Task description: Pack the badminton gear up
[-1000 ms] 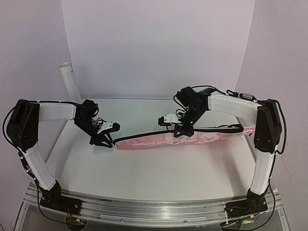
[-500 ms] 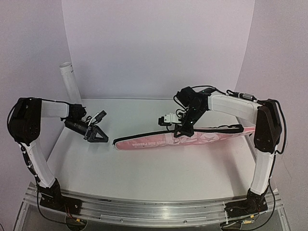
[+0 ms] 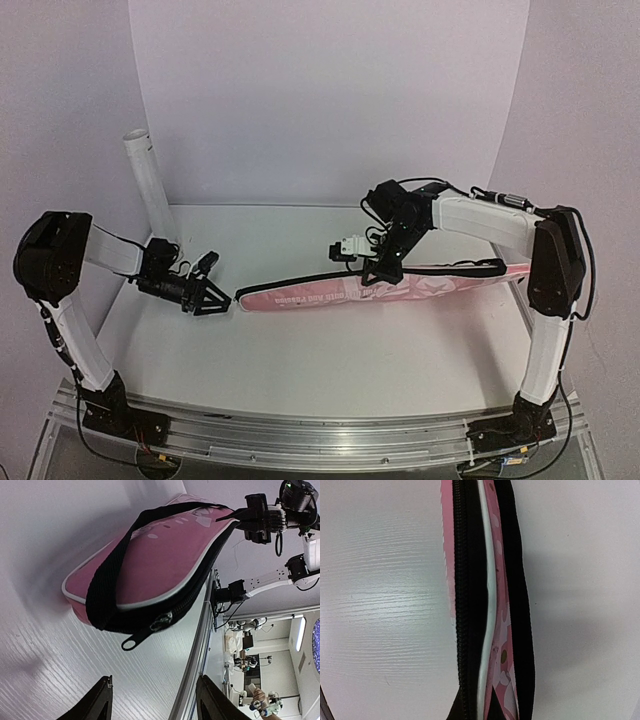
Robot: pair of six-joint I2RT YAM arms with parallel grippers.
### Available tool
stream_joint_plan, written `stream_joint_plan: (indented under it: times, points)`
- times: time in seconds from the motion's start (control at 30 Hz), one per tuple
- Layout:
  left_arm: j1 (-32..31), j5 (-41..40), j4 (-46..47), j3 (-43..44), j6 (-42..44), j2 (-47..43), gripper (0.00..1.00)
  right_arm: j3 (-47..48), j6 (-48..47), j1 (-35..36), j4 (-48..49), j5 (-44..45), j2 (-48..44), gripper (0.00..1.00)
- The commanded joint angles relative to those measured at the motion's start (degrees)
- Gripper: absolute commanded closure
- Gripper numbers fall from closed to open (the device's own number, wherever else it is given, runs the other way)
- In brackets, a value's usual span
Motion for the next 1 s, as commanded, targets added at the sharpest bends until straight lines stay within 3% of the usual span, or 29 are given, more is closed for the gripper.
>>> stream_joint_plan:
  times: [0.0, 0.4, 0.73, 0.97]
  points:
    - [0.13, 3.6, 13.83, -0.17, -9.72, 1.35, 0.46, 2.64, 0.07, -0.29, -2.74, 1.07, 0.29, 1.0]
    - [-1.79, 4.27, 10.88, 2.96, -5.42, 5.49, 0.53, 2.74, -0.1, -0.33, -2.76, 0.93, 0.47, 1.0]
    - [-2.99, 5.26, 8.65, 5.28, -2.55, 6.45, 0.65, 2.59, -0.01, -0.29, -2.75, 0.69, 0.54, 1.0]
    - [-2.98, 4.9, 2.71, 8.79, 1.7, 9.13, 0.84, 2.46, 0.2, -0.34, -2.76, 0.48, 0.43, 1.0]
